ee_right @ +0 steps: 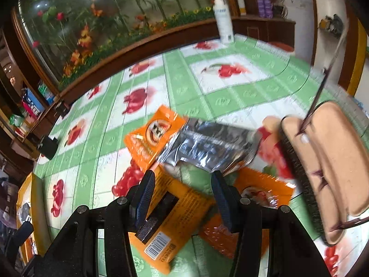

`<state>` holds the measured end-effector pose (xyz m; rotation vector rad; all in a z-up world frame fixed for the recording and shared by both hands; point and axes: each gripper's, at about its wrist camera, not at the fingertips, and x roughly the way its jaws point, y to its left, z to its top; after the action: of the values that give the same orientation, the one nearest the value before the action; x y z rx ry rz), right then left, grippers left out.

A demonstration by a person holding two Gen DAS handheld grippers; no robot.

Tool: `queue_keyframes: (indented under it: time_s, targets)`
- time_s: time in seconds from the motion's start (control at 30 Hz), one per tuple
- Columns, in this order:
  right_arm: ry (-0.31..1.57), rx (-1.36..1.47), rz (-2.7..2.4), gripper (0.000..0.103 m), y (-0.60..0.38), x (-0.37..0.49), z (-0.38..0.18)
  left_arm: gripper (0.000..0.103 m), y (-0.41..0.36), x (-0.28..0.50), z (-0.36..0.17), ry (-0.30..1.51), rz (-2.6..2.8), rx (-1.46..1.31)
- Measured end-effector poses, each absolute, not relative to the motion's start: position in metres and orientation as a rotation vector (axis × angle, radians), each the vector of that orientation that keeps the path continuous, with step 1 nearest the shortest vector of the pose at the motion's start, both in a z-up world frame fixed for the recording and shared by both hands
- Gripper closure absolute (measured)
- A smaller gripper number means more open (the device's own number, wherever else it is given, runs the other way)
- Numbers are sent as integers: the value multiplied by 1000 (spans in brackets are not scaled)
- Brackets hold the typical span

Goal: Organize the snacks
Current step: 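Grasp the orange biscuit pack with the left tool while the right tool grasps orange candy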

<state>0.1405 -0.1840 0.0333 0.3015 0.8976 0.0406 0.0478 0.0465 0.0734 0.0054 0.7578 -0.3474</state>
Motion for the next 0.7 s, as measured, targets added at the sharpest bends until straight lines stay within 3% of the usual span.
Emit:
queue_keyframes:
  time_s: [0.17, 0.37, 0.7]
  targets:
    - [926, 358, 271, 47, -162, 136, 36, 12, 38, 48, 69, 787, -418, 7]
    - [825, 338, 192, 46, -179, 118, 67, 12, 20, 53, 58, 827, -469, 36]
    - [816, 418, 7, 47, -239, 104, 75, 12, -52, 85, 45, 923, -476, 202]
